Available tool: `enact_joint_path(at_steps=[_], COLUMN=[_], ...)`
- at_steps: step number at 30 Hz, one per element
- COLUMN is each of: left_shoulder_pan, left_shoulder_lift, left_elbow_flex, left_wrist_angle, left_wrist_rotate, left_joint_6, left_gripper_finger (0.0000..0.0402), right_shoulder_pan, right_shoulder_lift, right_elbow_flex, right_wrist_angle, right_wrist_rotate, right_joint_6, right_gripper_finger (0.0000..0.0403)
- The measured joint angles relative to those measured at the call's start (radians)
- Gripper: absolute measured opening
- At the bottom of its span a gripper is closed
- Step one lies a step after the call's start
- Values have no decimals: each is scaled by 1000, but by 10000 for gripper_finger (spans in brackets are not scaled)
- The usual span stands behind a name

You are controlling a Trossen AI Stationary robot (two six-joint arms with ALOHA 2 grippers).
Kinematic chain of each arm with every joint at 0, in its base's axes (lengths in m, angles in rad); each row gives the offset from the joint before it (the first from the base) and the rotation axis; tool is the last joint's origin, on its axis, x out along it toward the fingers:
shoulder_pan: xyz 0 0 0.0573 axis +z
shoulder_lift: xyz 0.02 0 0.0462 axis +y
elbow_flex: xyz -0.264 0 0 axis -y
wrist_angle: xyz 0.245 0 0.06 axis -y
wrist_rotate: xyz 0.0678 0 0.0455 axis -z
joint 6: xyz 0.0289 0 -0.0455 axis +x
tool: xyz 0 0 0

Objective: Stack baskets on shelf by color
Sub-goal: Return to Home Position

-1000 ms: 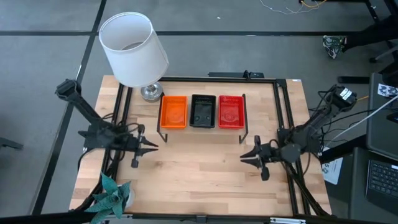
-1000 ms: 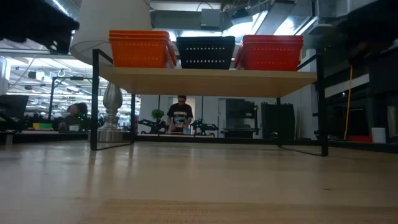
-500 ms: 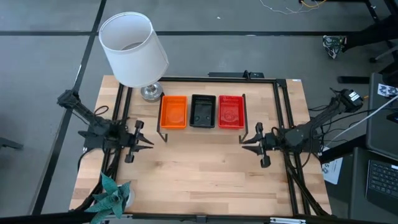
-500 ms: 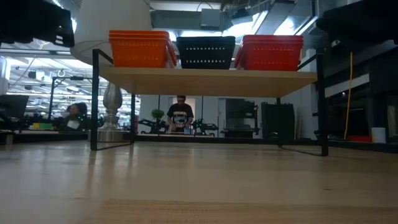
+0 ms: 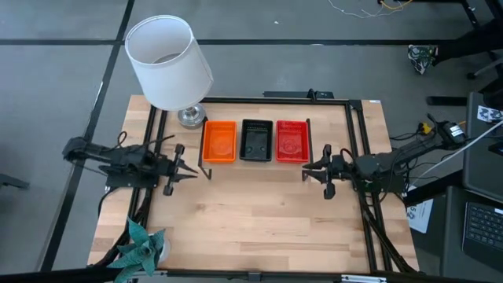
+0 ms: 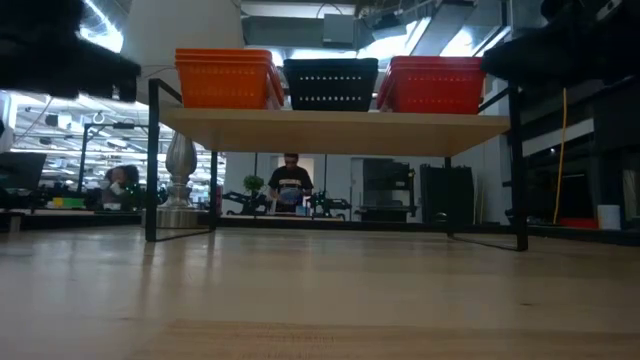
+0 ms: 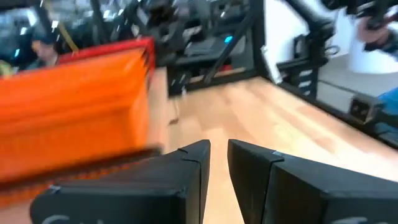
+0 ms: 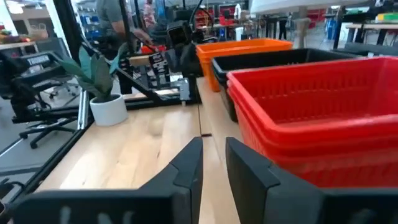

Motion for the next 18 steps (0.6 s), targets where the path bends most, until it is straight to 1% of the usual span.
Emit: enact_joint_path(at_steps=[3,7,10,12,14,18], left_shoulder_pan=[94,191,240,264,281,291], left_shoulder_lift=[0,0,0,0,0,0], left_elbow_flex=[0,6,33,44,46,46], left_wrist_angle=[-51,-57,-111,-142,-144,-145], left_wrist_rotate=[60,205,249,247,223,98], left_joint_6=[-55,-111,-149,-159,-162,-215], left_gripper_finger=[50,50,50,50,50,50], right_shoulder_pan=[-6,-6,-6,-5,-6,-6], right_shoulder_lift=[0,-1,-1,-1,3,0], right_elbow_flex=[0,0,2,2,1,-1], right_wrist_angle=[-18,-27,-34,-67,-109,-148], right_wrist_rotate=[-24,-30,-31,-32,-33,-39], right_joint_6=[16,25,23,27,44,79], right_gripper_finger=[72,72,72,72,72,72])
